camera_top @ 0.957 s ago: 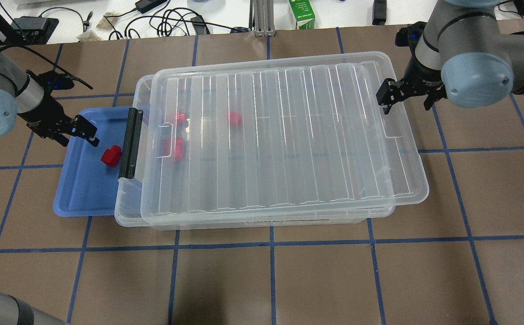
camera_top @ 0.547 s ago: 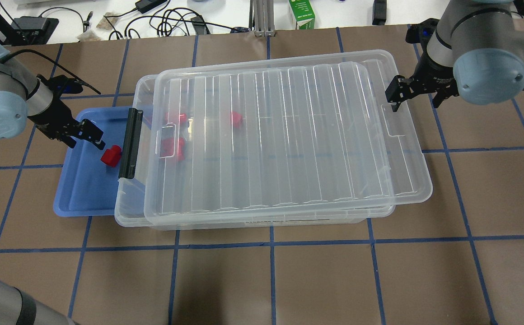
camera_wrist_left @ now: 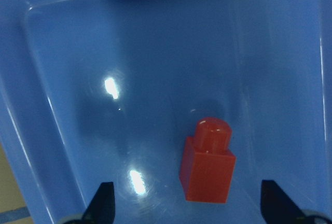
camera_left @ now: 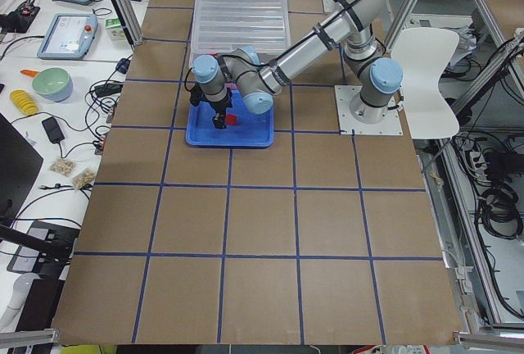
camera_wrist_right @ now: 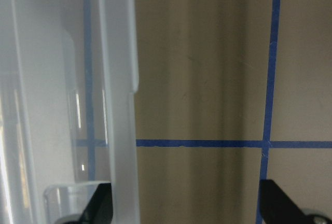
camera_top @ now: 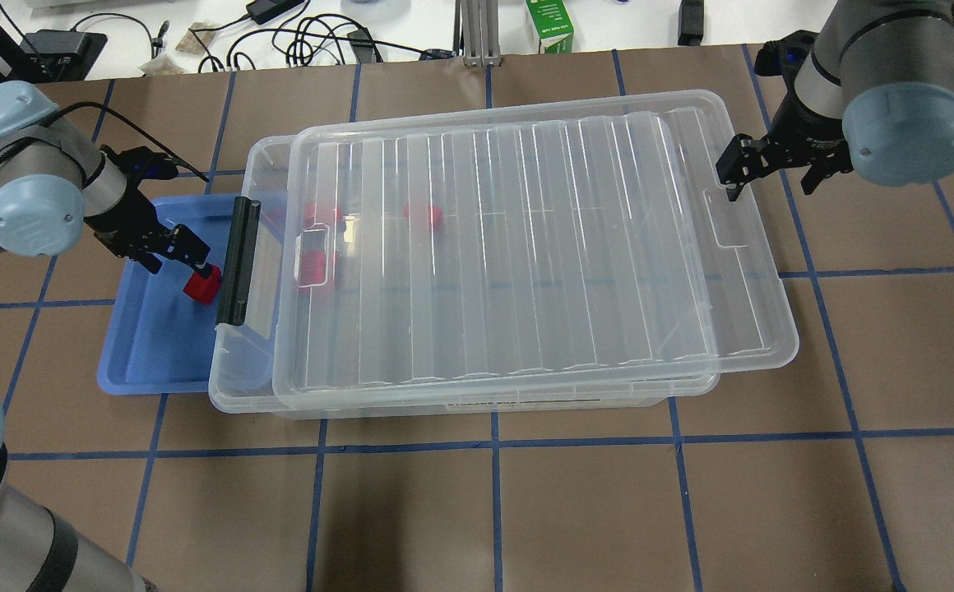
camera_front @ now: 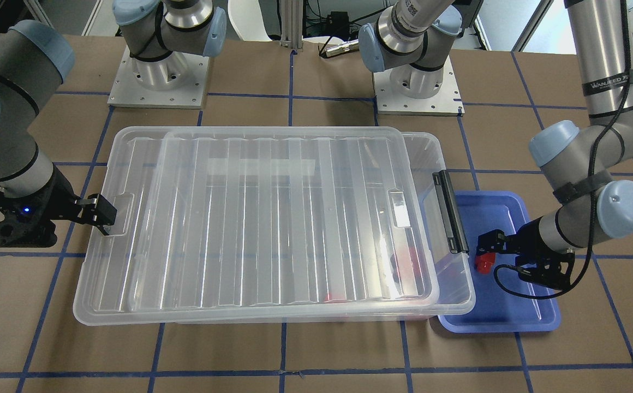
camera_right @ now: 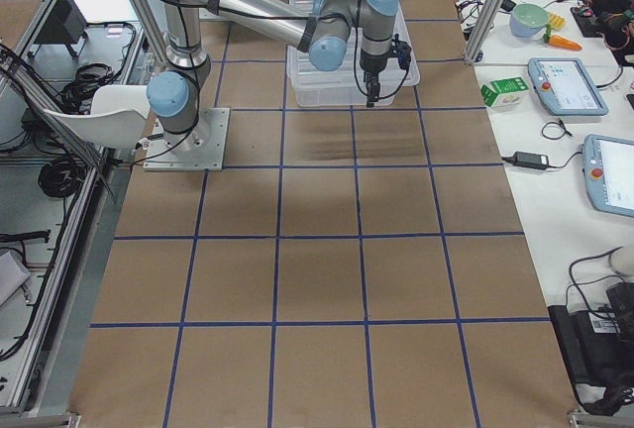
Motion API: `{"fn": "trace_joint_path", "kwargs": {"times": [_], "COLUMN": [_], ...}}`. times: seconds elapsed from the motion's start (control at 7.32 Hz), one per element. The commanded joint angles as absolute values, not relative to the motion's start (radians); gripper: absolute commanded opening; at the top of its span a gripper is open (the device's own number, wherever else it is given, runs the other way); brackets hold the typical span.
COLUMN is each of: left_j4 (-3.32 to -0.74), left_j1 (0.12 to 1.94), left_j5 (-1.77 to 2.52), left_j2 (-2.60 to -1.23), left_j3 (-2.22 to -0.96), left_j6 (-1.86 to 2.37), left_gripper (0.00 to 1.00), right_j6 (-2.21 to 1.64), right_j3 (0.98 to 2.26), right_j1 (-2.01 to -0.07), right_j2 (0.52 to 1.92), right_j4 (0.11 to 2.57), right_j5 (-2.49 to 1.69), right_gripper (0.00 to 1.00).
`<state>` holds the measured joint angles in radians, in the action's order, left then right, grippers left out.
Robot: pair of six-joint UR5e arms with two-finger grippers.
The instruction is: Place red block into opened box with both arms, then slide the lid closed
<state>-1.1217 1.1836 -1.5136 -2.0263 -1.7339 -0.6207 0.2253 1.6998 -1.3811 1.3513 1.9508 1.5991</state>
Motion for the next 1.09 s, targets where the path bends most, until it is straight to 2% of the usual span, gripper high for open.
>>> {"fn": "trace_joint_path", "kwargs": {"times": [0.0,0.14,0.41,0.55,0.68,0.82,0.96], "left_j4": [-1.120,-1.111,-1.098,-1.101,-1.103,-1.109,-1.117], "left_j1": [1.203,1.203,1.203,1.203,1.203,1.203,1.203], "left_j5": [-1.516,-1.516,-1.517,-1.519,-1.523,-1.522,-1.528], "left_j2": [-2.045,-2.057,-2.065,-2.071,-2.075,-2.075,-2.074], "left_j3": [-1.730,-1.727,-1.732,-1.732,-1.732,-1.730,-1.729], "left_j6": [-0.621,-0.627,-0.627,-0.624,-0.626,-0.626,-0.627], "left_gripper": [0.90,0.82,0.82,0.77,0.59,0.11,0.00], "right_j6": [0.259,0.264,0.295,0.295,0.296,0.296,0.296], "right_j3": [1.700,1.700,1.698,1.697,1.695,1.697,1.695], "right_j1": [-1.364,-1.341,-1.322,-1.313,-1.299,-1.289,-1.286], "right_j2": [1.351,1.354,1.355,1.355,1.355,1.356,1.356], "right_j4": [1.951,1.947,1.947,1.947,1.947,1.947,1.950], "right_j5": [1.609,1.608,1.612,1.612,1.614,1.614,1.617], "right_gripper": [1.00,1.00,1.00,1.00,1.00,1.00,1.00]}}
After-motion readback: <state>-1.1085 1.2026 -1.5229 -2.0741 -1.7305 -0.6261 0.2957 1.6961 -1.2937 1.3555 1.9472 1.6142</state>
